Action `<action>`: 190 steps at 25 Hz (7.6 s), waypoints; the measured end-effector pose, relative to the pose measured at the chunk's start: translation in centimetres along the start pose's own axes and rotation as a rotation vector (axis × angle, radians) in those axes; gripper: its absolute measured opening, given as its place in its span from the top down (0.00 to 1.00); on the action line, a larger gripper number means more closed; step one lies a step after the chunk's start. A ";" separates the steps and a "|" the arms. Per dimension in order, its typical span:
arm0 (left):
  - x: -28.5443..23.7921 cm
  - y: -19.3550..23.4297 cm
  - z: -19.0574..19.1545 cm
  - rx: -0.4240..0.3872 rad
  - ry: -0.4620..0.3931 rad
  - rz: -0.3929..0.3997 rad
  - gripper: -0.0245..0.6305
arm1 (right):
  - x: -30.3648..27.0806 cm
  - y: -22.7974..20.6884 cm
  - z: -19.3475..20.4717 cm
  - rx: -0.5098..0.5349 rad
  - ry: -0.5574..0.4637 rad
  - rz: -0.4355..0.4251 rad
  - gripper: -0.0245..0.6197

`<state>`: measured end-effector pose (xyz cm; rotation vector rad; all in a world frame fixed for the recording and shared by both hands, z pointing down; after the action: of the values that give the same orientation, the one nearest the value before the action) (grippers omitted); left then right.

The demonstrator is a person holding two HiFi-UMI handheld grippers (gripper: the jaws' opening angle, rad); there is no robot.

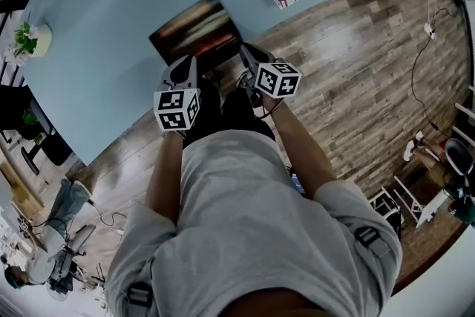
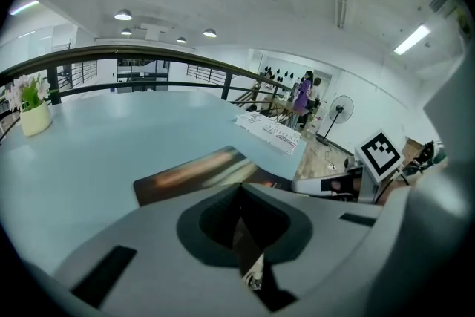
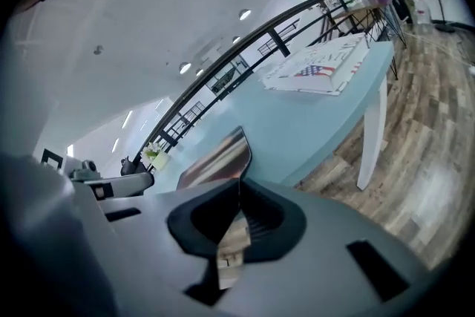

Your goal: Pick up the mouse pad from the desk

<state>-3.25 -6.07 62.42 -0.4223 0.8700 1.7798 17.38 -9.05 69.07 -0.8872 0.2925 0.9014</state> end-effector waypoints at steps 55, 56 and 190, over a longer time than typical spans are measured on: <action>6.5 14.3 -5.3 0.161 -0.176 -0.064 0.94 | -9.4 18.2 -6.9 0.464 0.015 -0.145 0.93; 6.6 14.6 -5.5 0.160 -0.180 -0.061 0.94 | -9.7 18.5 -7.0 0.466 0.012 -0.143 0.93; 23.7 11.2 -22.9 0.017 -0.794 -0.185 0.94 | -1.1 36.4 -26.5 0.983 -0.525 -0.285 0.94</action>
<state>-25.26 -9.09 35.61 0.2169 0.2685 1.5664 -8.28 -18.98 33.41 0.2229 0.1140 0.5778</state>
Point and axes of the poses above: the fingertips, and each gripper's own axes: x backward along the fingers, y to its left, z out of its underside, the point moved 6 cm from there along x, backward along the fingers, and after that the axes turned 8 degrees about x, right-handed, at the moved point
